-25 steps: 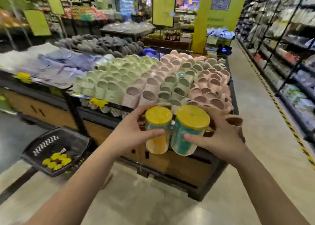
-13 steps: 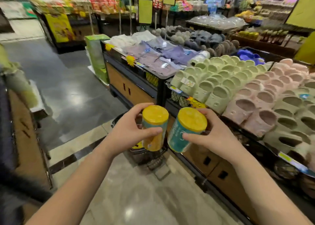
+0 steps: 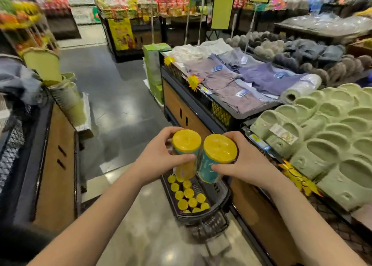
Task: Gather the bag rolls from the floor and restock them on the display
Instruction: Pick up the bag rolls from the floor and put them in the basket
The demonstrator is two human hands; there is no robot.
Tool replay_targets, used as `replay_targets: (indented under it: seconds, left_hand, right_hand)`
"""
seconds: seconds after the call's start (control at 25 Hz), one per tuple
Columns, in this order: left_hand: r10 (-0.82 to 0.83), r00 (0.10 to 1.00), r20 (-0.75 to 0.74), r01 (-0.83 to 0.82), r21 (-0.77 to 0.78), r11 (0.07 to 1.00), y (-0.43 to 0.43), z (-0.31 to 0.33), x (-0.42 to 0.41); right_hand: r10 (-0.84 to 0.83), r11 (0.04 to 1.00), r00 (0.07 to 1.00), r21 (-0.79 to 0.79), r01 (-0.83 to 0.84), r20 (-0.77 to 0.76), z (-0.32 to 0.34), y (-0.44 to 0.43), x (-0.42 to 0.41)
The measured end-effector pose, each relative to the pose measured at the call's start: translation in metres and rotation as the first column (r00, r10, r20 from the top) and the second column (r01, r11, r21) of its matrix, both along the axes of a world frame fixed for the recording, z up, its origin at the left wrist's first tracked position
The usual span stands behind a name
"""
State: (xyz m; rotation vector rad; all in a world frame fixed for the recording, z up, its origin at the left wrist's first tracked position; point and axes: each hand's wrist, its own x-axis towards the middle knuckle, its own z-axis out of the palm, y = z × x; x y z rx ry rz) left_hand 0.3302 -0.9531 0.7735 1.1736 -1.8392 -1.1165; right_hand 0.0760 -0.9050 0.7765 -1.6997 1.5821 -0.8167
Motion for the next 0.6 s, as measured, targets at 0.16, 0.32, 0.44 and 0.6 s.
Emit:
replay_targets:
  seconds: [0.16, 0.32, 0.44, 0.6]
  left_hand:
    - [0.04, 0.998, 0.039, -0.042, 0.047, 0.998, -0.078, -0.012, -0.022]
    - [0.042, 0.996, 0.084, -0.048, 0.07, 0.996, -0.132, -0.028, -0.032]
    - [-0.035, 0.991, 0.126, 0.02, 0.117, 0.993, -0.183, -0.045, -0.04]
    - [-0.142, 0.974, 0.176, 0.116, 0.149, 0.982, -0.256, -0.078, -0.047]
  right_hand:
    - [0.054, 0.999, 0.996, 0.01, -0.053, -0.071, -0.012, -0.093, -0.023]
    - [0.074, 0.997, 0.997, 0.032, -0.073, -0.028, -0.024, -0.146, -0.033]
    - [0.049, 0.998, 0.998, 0.047, -0.047, -0.033, -0.044, -0.18, -0.038]
    - [-0.056, 0.989, 0.997, 0.134, 0.063, -0.055, -0.068, -0.22, -0.035]
